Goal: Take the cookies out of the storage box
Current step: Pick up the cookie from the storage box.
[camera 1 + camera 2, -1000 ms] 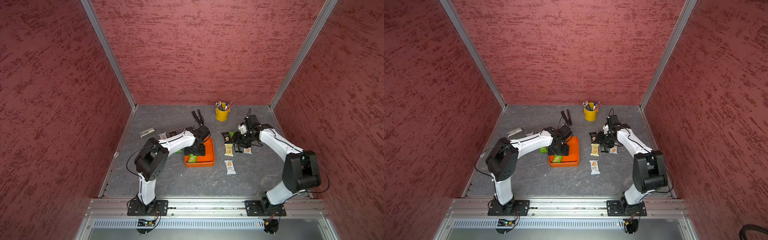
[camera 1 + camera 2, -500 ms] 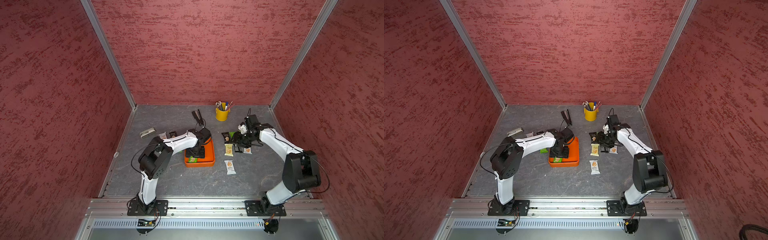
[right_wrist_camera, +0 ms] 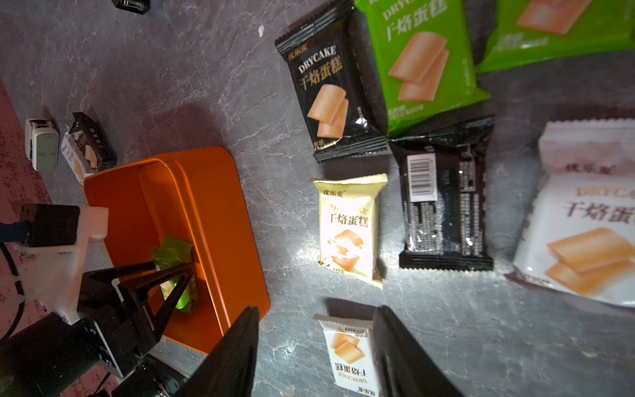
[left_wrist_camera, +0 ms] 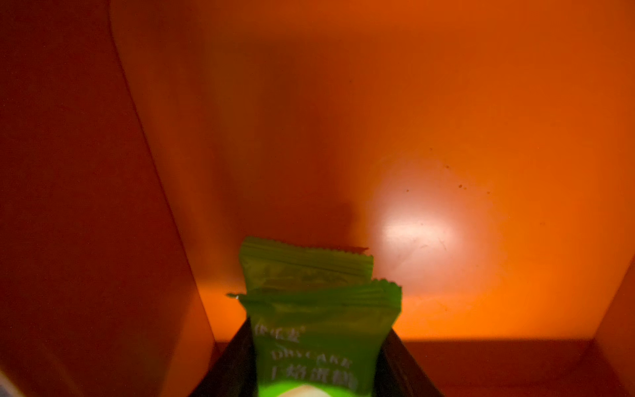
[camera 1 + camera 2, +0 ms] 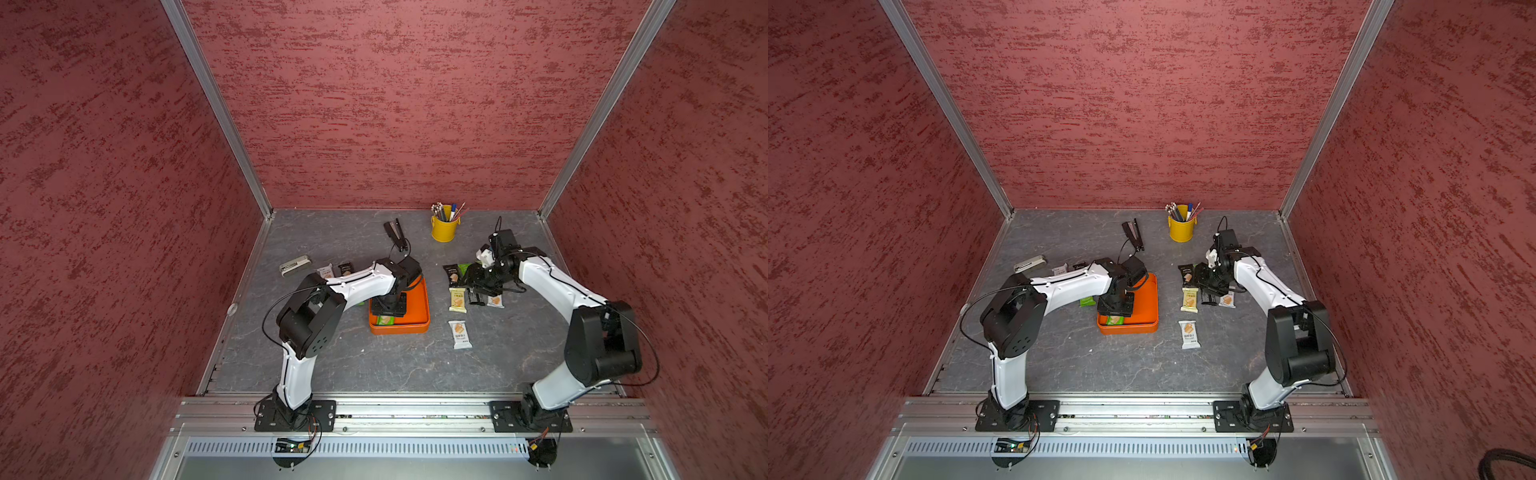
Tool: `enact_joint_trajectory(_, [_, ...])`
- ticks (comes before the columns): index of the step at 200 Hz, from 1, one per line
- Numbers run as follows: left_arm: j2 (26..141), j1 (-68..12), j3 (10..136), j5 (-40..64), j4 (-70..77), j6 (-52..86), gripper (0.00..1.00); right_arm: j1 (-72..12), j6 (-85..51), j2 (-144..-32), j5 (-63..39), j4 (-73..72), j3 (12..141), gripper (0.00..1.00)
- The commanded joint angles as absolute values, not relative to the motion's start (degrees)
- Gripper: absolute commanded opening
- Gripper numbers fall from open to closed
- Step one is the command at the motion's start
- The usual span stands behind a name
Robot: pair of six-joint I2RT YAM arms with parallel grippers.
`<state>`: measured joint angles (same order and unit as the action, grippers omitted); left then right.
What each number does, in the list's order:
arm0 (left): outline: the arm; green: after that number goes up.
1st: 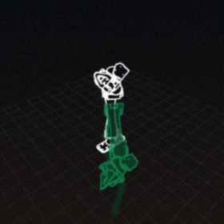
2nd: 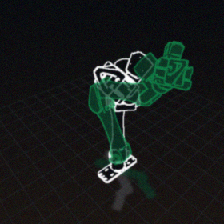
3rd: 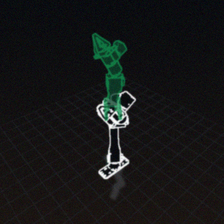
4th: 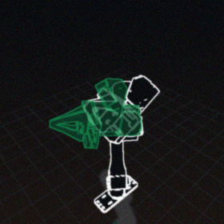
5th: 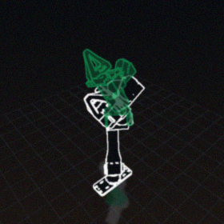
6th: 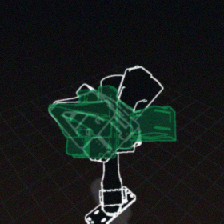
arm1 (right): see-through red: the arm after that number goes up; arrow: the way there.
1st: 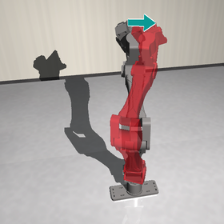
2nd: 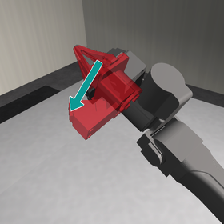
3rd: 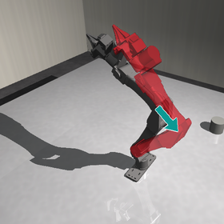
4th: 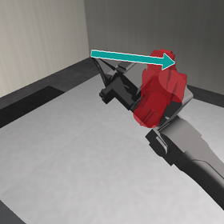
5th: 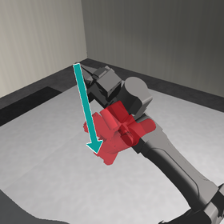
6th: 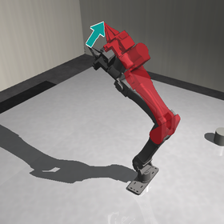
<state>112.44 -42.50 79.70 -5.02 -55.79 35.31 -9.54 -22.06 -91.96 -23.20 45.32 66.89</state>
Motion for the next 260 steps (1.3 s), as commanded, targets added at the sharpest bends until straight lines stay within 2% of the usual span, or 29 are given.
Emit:
enact_joint_trajectory(1, [112.1, -42.7, 78.8, -4.8, -56.0, 35.7, 0.47, -9.2, -21.7, -91.5, -22.3, 45.2, 67.0, 0.58])
enact_joint_trajectory(33, [111.7, -42.7, 79.2, -4.8, -56.3, 36.3, 0.43, -9.2, -21.8, -91.2, -22.4, 45.0, 66.5, 0.58])
enact_joint_trajectory(132, [108.9, -40.6, 83.6, -4.0, -57.3, 38.2, 0.42, -9.2, -21.6, -91.0, -22.2, 44.9, 66.2, 0.58])
enact_joint_trajectory(260, [113.6, -37.0, 89.4, -2.2, -55.2, 39.1, 0.42, -9.1, -21.5, -90.9, -22.2, 44.8, 66.1, 0.58])
